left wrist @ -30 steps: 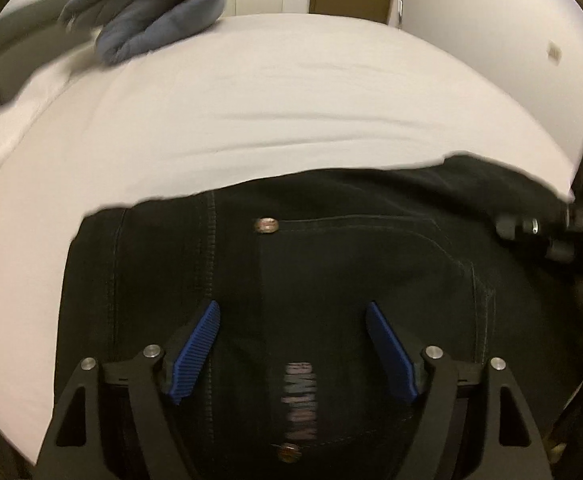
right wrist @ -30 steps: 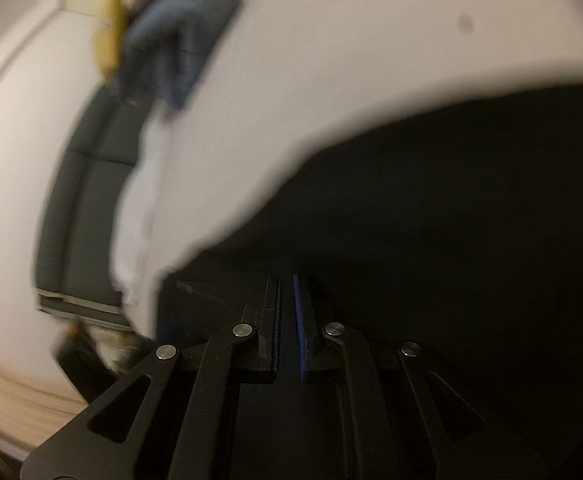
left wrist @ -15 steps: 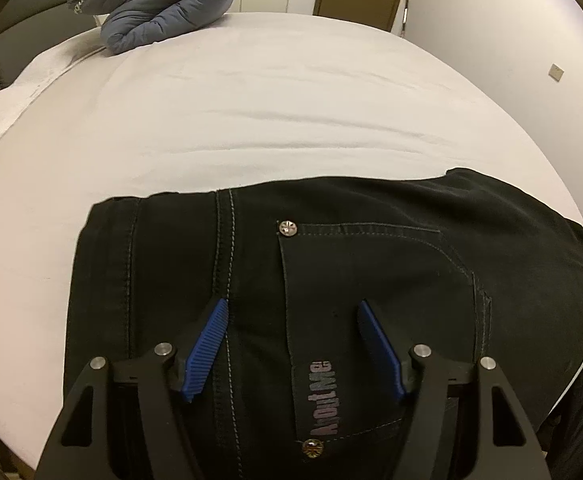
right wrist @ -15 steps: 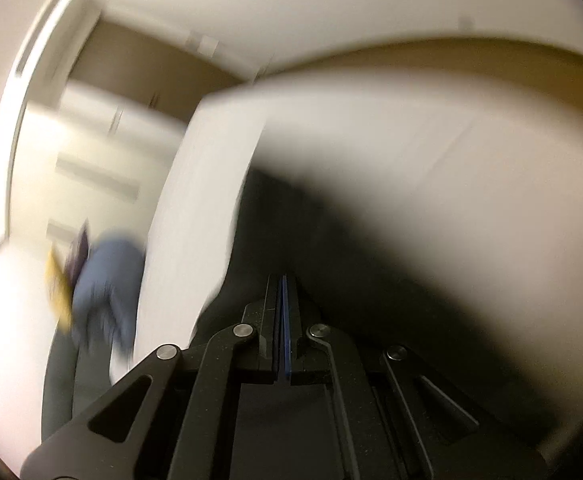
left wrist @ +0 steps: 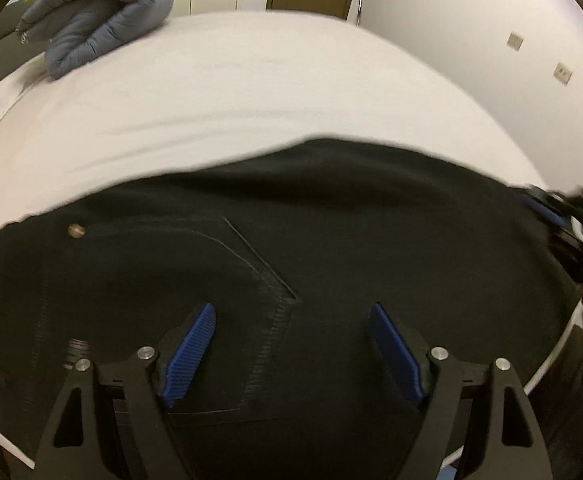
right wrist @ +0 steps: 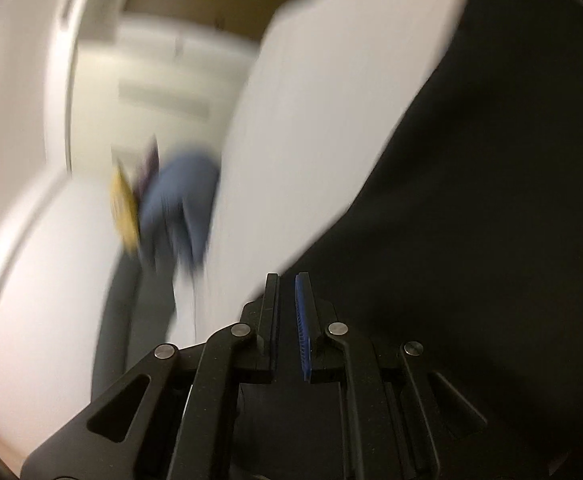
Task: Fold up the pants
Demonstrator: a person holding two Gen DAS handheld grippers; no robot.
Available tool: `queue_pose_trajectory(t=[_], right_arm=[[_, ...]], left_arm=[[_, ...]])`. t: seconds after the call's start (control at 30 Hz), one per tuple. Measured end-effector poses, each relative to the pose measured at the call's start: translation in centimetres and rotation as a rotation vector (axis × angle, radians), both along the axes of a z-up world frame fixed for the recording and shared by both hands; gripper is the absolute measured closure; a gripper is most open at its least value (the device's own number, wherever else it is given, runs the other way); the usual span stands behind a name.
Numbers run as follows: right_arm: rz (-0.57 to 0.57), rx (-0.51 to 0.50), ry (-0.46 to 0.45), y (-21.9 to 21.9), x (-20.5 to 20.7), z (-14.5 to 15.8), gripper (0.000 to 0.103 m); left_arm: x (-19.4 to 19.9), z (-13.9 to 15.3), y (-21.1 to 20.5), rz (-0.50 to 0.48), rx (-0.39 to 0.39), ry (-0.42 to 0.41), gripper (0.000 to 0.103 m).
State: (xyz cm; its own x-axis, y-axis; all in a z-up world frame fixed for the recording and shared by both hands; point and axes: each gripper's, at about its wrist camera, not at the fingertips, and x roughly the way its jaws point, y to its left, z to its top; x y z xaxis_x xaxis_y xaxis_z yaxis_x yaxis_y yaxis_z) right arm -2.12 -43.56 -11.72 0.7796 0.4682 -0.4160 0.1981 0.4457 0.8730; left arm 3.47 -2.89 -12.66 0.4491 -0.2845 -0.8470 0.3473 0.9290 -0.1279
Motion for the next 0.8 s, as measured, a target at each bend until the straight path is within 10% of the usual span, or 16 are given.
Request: queue_pose_trajectory(t=[0.13, 0.3, 0.4, 0.47, 0.5, 0.8], right_arm=[[-0.068, 0.000, 0.083, 0.9, 4.3, -3.5, 0.103], [-0.479, -0.061, 0.037, -13.9, -5.2, -1.0, 0.103], [-0.597, -0.222, 0.099, -17.7, -11.0, 2.9, 0.070], [-0.616, -0.246, 0.053, -18.3, -15.1, 5.1, 0.015], [-0.622, -0.225, 0.029, -18.0, -16.6, 5.7, 0.012], [-0.620, 0.131, 0.077, -14.6, -19.9, 0.6, 0.030]], left_arm=[[0.2, -0.3, 0.2, 0.003, -0.006, 0.011, 0.020], [0.0, -0.3, 0.9, -0.018, -0.012, 0.005, 0.019], [-0.2, 0.3, 0.9, 0.003, -0.030, 0.004, 0.019], [-0.1, 0.7, 1.1, 0.013, -0.075, 0.009, 0.018], [-0.1, 0.7, 1.0, 0.016, -0.091, 0.012, 0.018], [-1.1, 1.3, -1.0, -0.027, -0.099, 0.012, 0.013]])
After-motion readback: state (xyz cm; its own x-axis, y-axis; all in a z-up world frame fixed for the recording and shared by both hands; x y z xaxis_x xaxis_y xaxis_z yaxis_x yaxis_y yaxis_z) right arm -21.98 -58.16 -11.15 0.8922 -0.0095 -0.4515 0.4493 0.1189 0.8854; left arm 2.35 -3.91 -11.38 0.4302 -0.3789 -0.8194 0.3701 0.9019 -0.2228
